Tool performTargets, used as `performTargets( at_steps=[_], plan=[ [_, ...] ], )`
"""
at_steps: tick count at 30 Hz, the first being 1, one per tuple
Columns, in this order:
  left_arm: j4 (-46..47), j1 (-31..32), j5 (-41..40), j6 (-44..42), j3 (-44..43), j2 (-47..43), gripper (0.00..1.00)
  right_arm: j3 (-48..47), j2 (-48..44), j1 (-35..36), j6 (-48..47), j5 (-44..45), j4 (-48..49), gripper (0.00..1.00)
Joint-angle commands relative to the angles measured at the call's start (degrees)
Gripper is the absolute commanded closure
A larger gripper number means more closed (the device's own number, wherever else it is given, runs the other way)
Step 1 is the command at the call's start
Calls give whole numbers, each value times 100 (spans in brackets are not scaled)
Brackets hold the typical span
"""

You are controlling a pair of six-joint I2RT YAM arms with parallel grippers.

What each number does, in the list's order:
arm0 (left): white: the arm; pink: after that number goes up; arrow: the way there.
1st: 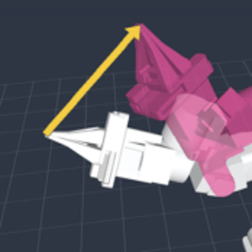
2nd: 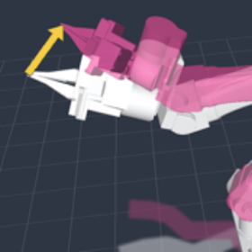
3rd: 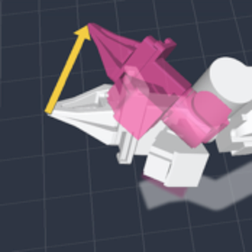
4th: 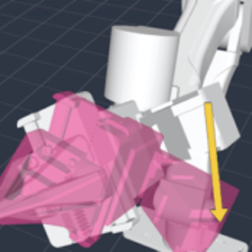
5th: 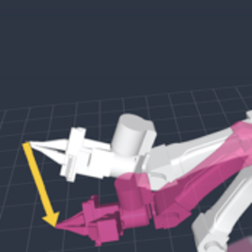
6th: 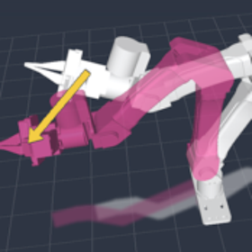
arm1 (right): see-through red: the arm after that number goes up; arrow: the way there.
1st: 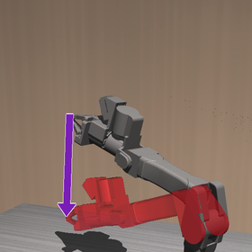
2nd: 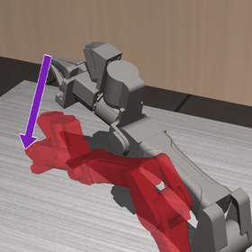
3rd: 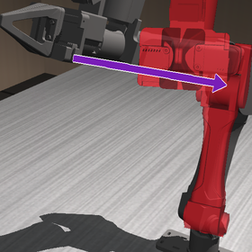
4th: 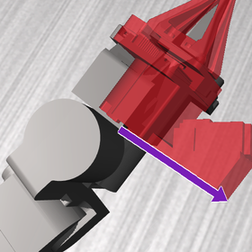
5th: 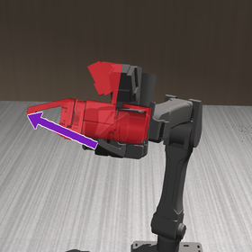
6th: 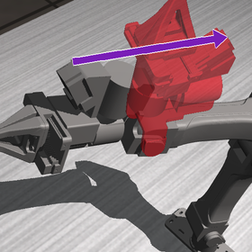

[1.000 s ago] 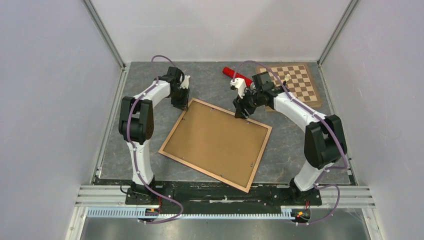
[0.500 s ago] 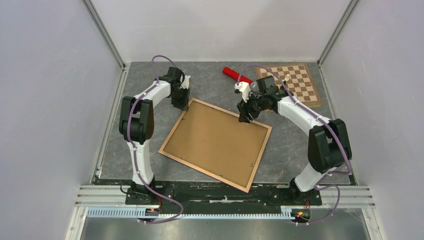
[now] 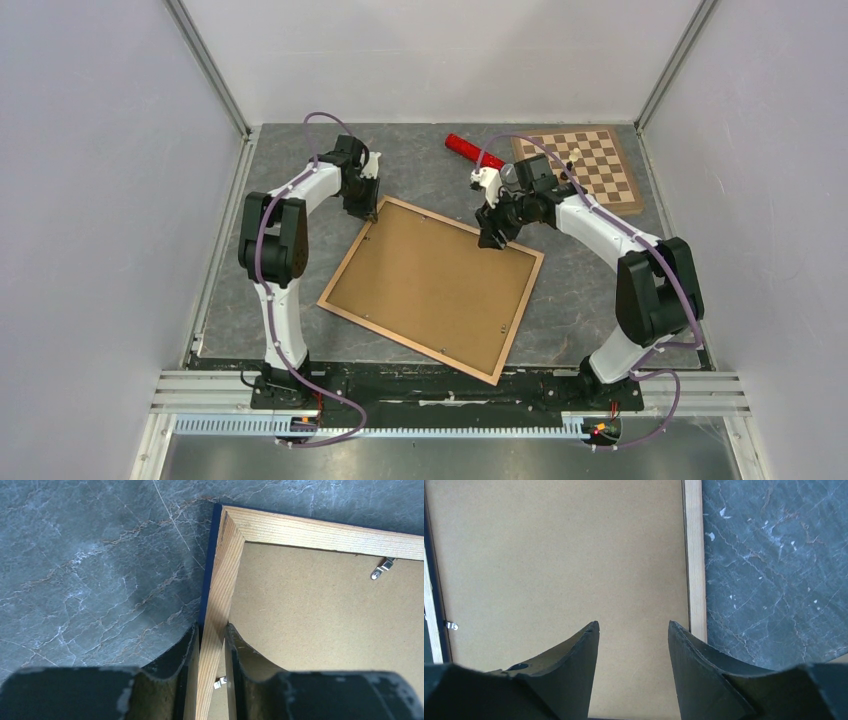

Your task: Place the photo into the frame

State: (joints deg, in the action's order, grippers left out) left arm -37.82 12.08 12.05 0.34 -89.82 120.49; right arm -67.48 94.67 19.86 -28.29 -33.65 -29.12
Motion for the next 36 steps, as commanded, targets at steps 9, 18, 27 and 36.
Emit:
performTargets(
  at_steps=[9, 18, 27, 36],
  plan=[
    [383, -424, -435, 363, 677, -395, 98, 398, -419, -233, 470, 276, 415, 37],
    [691, -1197, -116, 866, 1557, -972, 98, 621, -543, -254, 925, 572, 766, 33],
    [990, -2160, 501, 1387, 2372, -1333, 98, 681, -403, -254, 994, 508, 632, 32],
    [979, -2179, 695, 1311, 2575, -1359, 98, 1265, -319, -168, 765, 119, 624, 25]
  ],
)
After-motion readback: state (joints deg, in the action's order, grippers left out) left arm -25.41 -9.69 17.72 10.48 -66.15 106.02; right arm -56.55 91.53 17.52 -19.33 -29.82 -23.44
